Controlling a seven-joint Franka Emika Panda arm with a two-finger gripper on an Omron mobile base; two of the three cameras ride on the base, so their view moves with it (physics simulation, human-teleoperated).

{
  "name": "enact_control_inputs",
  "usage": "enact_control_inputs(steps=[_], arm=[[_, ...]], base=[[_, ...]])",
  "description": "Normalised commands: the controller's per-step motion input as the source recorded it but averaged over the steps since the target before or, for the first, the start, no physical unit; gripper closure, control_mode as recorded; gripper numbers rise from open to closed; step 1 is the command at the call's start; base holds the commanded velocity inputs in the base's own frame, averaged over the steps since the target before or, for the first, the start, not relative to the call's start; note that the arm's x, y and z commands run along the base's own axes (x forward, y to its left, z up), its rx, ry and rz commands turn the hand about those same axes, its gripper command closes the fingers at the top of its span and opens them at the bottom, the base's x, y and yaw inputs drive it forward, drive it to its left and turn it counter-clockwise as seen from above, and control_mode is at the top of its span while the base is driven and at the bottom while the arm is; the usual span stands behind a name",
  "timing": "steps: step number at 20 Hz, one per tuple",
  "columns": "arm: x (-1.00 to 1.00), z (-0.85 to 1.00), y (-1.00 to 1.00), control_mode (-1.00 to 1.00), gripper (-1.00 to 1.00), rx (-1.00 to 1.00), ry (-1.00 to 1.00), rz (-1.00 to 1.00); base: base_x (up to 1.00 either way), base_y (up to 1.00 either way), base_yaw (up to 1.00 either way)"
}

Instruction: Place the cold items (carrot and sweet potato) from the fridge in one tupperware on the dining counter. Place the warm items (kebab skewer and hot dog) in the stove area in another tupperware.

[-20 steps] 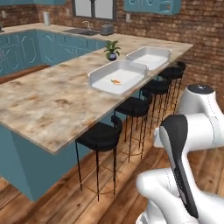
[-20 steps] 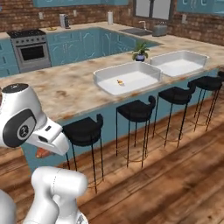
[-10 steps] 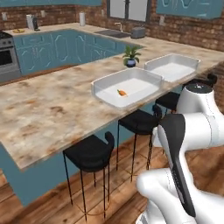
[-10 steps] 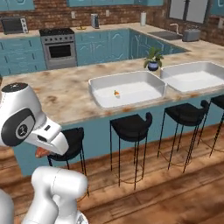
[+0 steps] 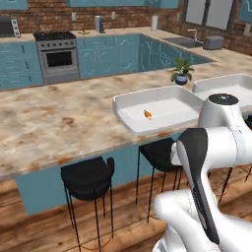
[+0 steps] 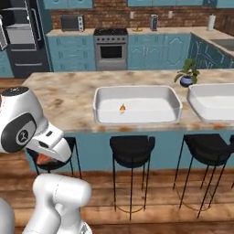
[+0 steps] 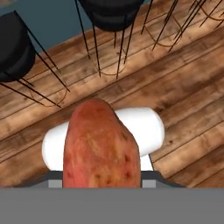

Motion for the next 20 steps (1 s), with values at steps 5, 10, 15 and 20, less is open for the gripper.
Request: enact_control_inputs(steps=[5, 10, 15, 20], arm=[[0.0, 0.0, 0.0, 1.0, 1.0, 0.0, 0.0, 0.0], [0.0, 0.0, 0.0, 1.0, 1.0, 0.0, 0.0, 0.0], [0.0, 0.0, 0.0, 1.0, 1.0, 0.0, 0.0, 0.0], [0.0, 0.0, 0.0, 1.0, 1.0, 0.0, 0.0, 0.0]], base=[[0.23, -1.0, 0.54], [0.22, -1.0, 0.33], [0.59, -0.41, -0.17], [0.64, 0.3, -0.04]])
